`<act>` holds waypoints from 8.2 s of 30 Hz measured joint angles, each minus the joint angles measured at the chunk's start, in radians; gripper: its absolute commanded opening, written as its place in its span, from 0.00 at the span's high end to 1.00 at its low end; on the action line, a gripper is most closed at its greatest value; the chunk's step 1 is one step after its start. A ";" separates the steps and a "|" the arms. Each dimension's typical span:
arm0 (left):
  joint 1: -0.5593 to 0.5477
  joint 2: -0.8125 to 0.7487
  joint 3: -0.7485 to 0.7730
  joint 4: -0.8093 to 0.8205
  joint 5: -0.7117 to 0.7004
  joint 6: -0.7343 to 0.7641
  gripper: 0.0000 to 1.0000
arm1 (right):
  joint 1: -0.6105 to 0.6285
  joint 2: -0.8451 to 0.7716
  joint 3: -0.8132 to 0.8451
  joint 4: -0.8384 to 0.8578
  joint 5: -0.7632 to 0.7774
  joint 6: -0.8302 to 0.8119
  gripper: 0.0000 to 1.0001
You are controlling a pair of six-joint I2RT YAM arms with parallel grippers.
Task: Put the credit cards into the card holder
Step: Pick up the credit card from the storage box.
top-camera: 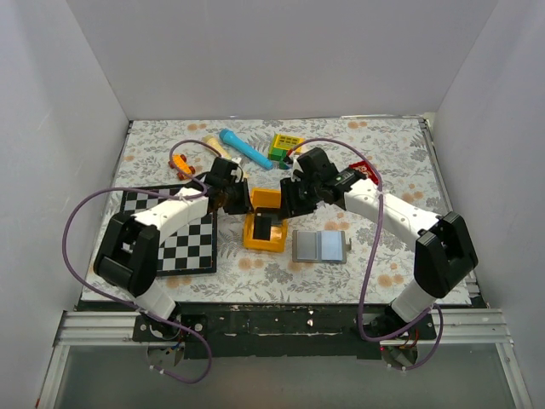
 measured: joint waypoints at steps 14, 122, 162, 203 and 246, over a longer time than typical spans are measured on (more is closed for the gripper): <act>-0.029 -0.201 -0.224 0.048 -0.090 -0.375 1.00 | 0.040 0.195 0.134 0.003 -0.015 0.048 0.57; -0.052 -0.197 -0.226 0.058 -0.156 -0.522 1.00 | 0.154 0.355 0.117 0.179 0.146 0.077 0.66; -0.052 -0.167 -0.203 0.063 -0.136 -0.524 1.00 | 0.161 0.481 0.341 -0.084 0.332 0.136 0.29; -0.051 -0.148 -0.188 0.068 -0.129 -0.518 1.00 | 0.164 0.491 0.282 0.004 0.372 0.123 0.50; -0.051 -0.147 -0.175 0.060 -0.120 -0.515 1.00 | 0.139 0.399 0.117 0.187 0.277 0.143 0.62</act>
